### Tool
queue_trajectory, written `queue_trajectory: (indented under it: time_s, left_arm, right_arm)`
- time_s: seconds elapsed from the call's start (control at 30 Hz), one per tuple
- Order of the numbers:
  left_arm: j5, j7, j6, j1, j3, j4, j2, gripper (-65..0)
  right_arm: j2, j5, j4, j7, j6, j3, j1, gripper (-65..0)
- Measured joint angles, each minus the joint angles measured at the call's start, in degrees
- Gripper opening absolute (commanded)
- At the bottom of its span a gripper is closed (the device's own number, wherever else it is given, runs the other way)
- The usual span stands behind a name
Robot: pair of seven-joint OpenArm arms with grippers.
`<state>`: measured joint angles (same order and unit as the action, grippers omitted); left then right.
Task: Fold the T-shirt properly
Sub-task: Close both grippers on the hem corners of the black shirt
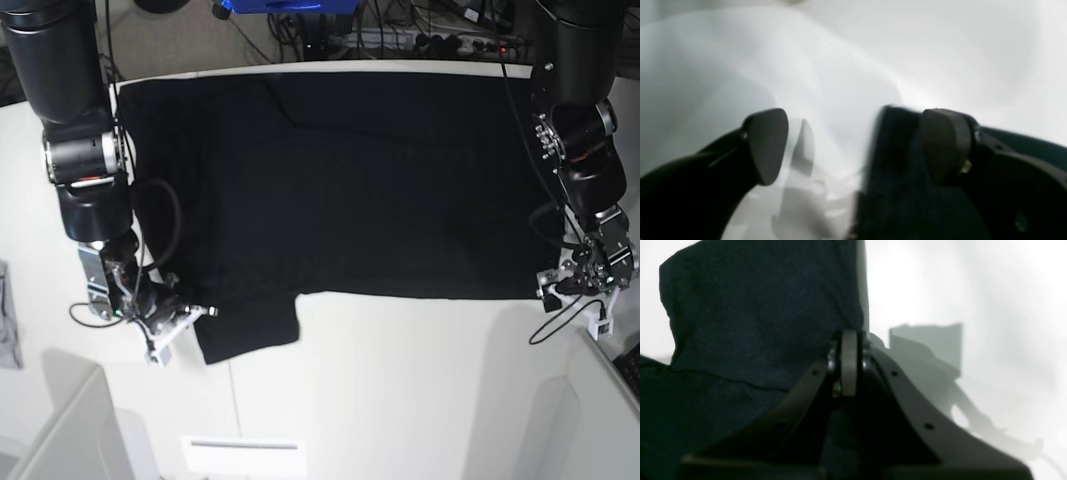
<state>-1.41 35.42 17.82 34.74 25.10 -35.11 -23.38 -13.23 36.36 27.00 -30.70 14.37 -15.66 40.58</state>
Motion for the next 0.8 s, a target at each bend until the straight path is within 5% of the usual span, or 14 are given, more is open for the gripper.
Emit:
queue_trajectory:
  time_s: [0.8]
  left_arm:
    - [-0.07, -3.58, 0.11, 0.92, -0.11, 4.48, 2.1, -4.9]
  right_arm:
    - [-0.07, -0.02, 0.96, -0.35, 0.0, 0.0, -0.22, -65.0]
